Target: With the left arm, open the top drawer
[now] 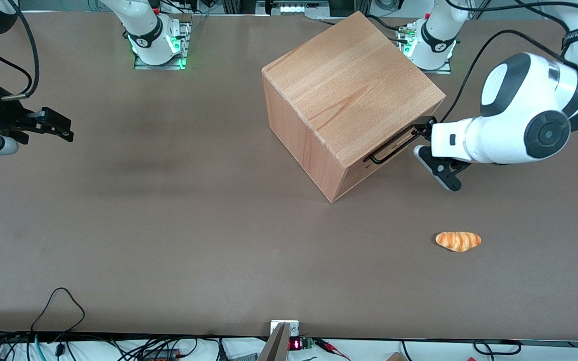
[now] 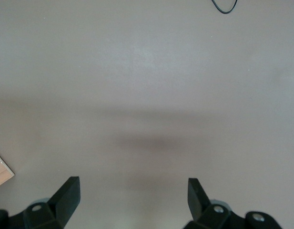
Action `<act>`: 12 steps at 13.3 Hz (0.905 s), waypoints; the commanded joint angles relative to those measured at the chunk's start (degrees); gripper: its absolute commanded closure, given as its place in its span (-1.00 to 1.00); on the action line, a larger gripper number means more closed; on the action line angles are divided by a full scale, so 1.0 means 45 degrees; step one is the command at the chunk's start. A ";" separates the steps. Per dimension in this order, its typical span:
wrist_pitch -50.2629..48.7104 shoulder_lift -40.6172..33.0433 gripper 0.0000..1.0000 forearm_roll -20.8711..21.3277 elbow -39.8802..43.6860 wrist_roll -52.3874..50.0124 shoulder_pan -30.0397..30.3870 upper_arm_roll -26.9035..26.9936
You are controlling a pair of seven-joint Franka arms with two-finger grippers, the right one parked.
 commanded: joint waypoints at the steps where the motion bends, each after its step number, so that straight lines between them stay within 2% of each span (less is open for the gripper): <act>1: 0.0181 0.0431 -1.00 -0.0309 0.0167 0.1173 -0.0170 0.0024; 6: 0.0512 0.0881 -1.00 -0.0309 0.0167 0.1313 -0.0308 0.0024; 12: 0.0533 0.1194 -1.00 -0.0387 0.0148 0.2582 -0.0288 0.0024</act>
